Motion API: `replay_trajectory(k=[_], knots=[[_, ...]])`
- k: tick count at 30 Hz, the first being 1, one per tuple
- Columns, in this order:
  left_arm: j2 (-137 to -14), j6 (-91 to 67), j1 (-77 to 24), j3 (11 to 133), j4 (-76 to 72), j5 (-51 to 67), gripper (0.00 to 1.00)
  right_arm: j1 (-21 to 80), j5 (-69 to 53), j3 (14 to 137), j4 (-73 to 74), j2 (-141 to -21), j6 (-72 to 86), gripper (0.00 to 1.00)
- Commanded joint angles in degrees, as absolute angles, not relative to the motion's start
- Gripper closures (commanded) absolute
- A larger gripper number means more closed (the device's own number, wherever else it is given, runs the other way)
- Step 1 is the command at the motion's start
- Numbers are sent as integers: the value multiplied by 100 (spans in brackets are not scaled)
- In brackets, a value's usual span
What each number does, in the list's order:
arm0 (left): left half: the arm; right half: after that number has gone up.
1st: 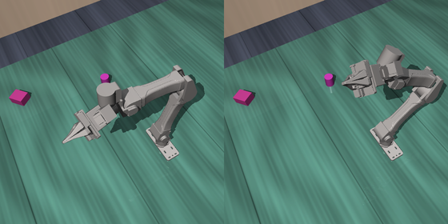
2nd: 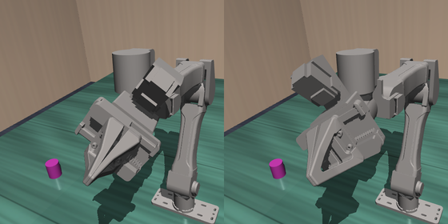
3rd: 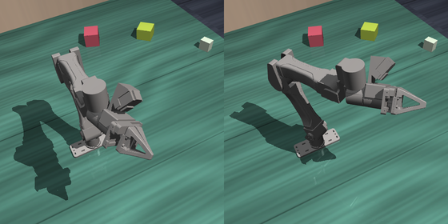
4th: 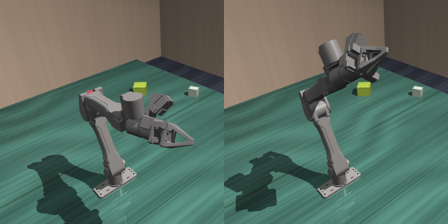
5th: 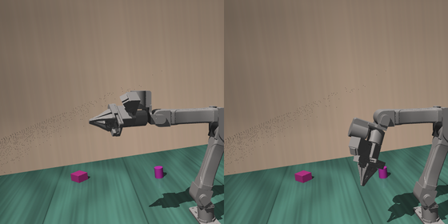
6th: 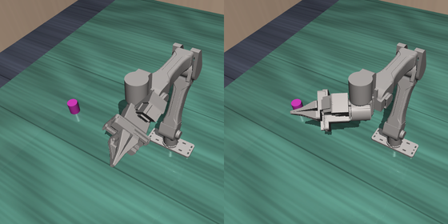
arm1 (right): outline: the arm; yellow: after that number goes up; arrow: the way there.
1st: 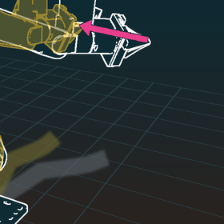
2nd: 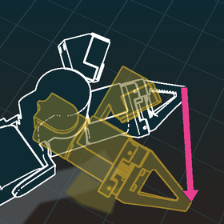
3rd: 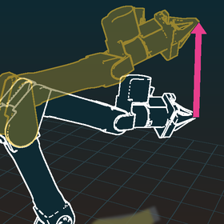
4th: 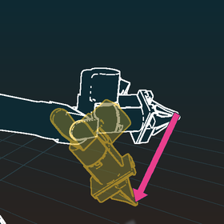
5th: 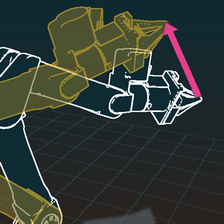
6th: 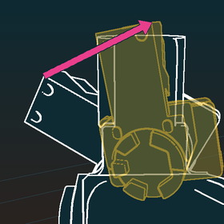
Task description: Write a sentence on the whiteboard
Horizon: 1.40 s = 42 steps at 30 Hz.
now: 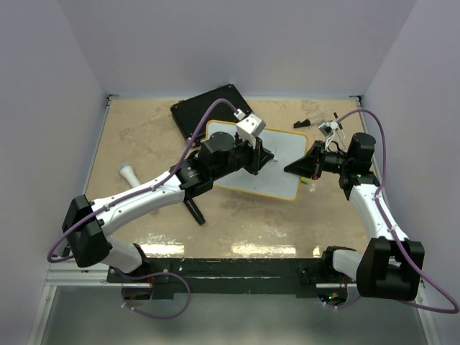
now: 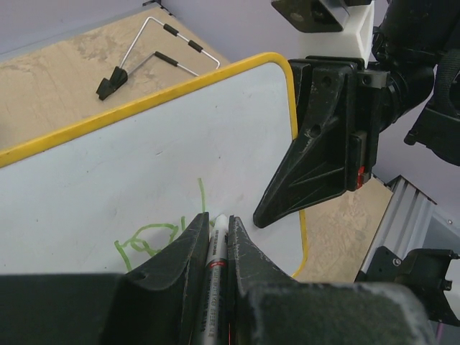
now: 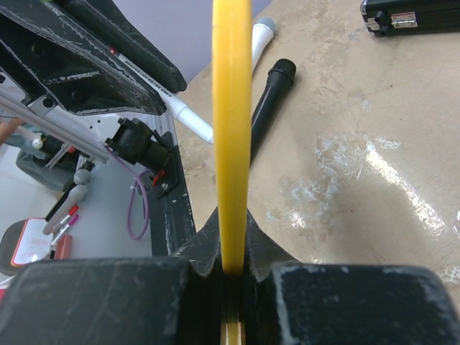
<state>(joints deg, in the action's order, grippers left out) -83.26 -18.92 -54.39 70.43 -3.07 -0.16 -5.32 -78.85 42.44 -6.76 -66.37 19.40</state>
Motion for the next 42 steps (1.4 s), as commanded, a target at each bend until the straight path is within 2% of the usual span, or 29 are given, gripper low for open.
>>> replay_trajectory(k=[1,19,42], knots=[[-8429,-1881,-5397,7418,-466,-61,100,-519,-8288,4570,-844,-6557,1907,100],[-8200,-1775,-5353,7207,-264,-527,100,-519,-8279,4570,-844,-6548,1916,100],[-8218,-1916,-5361,7075,-97,-35,100,-519,-8262,4579,-817,-6522,1925,100]])
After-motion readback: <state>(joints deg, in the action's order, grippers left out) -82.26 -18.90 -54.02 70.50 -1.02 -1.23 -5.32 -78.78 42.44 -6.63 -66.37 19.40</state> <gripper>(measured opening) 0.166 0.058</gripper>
